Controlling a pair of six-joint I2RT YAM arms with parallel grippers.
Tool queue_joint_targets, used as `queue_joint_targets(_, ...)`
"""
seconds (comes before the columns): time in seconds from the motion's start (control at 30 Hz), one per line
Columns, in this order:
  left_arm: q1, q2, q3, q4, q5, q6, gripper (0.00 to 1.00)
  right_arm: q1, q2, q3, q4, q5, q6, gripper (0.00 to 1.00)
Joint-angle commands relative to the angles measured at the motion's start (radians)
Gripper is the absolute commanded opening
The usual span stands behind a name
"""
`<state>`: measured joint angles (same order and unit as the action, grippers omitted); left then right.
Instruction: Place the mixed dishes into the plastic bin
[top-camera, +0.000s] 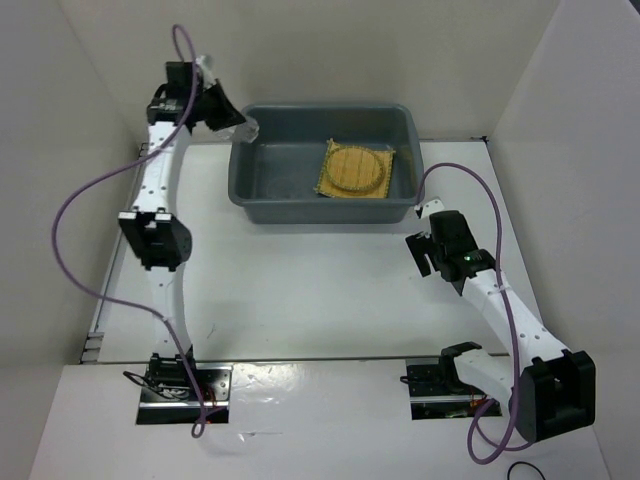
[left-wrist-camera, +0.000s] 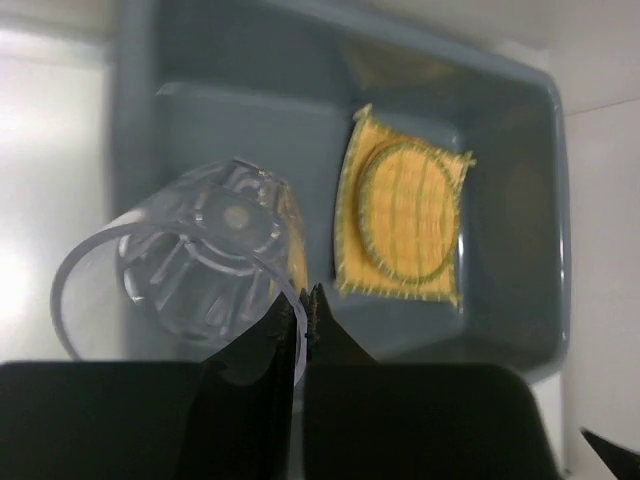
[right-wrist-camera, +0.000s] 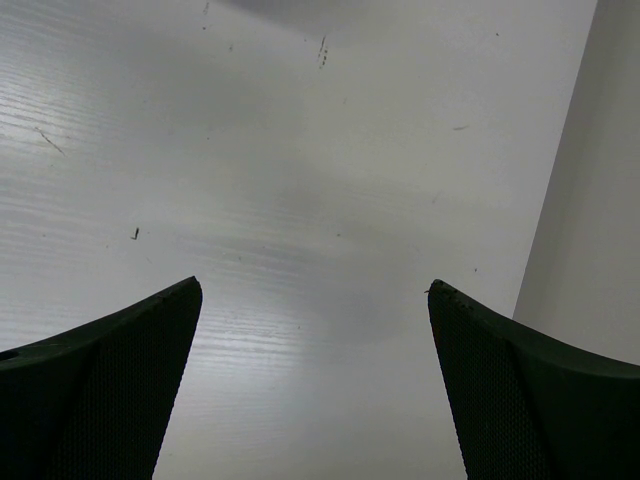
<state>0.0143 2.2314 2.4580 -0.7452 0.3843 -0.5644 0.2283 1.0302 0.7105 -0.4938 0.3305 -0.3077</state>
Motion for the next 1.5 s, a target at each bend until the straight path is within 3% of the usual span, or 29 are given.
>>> queue_joint_targets(0.0,-0.114,0.17,0.393,-0.212,-0.175,0.112,0.0,0.0,-0.035,-0.008,0.043,0.015,0.012,0.98)
queue_joint_targets(0.07,-0.149,0.296,0.628,-0.269,-0.246,0.112,0.0,0.0,-0.035,-0.008,0.043,0.015,0.012,0.98)
queue_joint_targets(0.1,-0.168,0.328,0.675,-0.281,-0.258,0.112,0.0,-0.009,-0.035,-0.008,0.043,0.015,0.012,0.98)
queue_joint_targets(0.17,-0.207,0.318,0.589,-0.241,-0.306,0.132,0.0,-0.009,-0.035,-0.008,0.043,0.015,0.012,0.98)
queue_joint_targets(0.27,-0.258,0.426,0.677,-0.272,-0.338,0.143,0.0,-0.009,-0.035,-0.008,0.043,0.024,0.012,0.98)
queue_joint_targets(0.5,-0.358,0.54,0.679,-0.283,-0.524,0.153,0.0,-0.009,-0.035,-0.008,0.052,0.033,0.012,0.98)
queue_joint_targets(0.77,-0.367,0.594,0.679,-0.31,-0.567,0.153,0.08,-0.009,-0.024,-0.008,0.052,0.033,0.012,0.98)
queue_joint_targets(0.9,-0.358,0.594,0.679,-0.31,-0.578,0.153,0.33,-0.009,-0.015,-0.008,0.052,0.033,0.012,0.98)
queue_joint_targets(0.93,-0.358,0.594,0.679,-0.301,-0.578,0.153,0.51,-0.009,-0.015,-0.008,0.052,0.033,0.012,0.98)
queue_joint_targets(1.03,-0.349,0.556,0.679,-0.301,-0.591,0.144,0.8,-0.009,-0.015,-0.017,0.052,0.033,0.012,0.98)
queue_joint_targets(1.07,-0.349,0.544,0.679,-0.301,-0.626,0.135,0.99,-0.009,-0.006,-0.017,0.052,0.033,0.012,0.98)
queue_joint_targets(1.3,-0.26,0.222,0.679,-0.388,-0.942,-0.01,0.99,-0.009,-0.005,-0.017,0.052,0.076,0.022,0.98)
queue_joint_targets(1.47,-0.136,0.065,0.679,-0.554,-1.027,-0.143,0.99,-0.009,-0.005,-0.008,0.052,0.082,0.032,0.98)
